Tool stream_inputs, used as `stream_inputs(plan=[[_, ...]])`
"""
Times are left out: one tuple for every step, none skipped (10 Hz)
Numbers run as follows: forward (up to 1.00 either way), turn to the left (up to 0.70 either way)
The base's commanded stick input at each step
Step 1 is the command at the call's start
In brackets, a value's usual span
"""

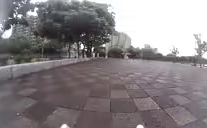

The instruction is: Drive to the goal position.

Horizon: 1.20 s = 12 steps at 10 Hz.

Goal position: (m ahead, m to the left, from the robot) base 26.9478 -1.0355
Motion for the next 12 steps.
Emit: stream_inputs(plan=[[0.85,0.01],[0.85,0.01],[0.85,0.01],[0.85,0.01],[0.85,0.01],[0.85,0.01],[0.85,0.01],[0.85,0.01],[0.85,0.01],[0.85,0.01],[0.85,0.01],[0.85,0.01]])
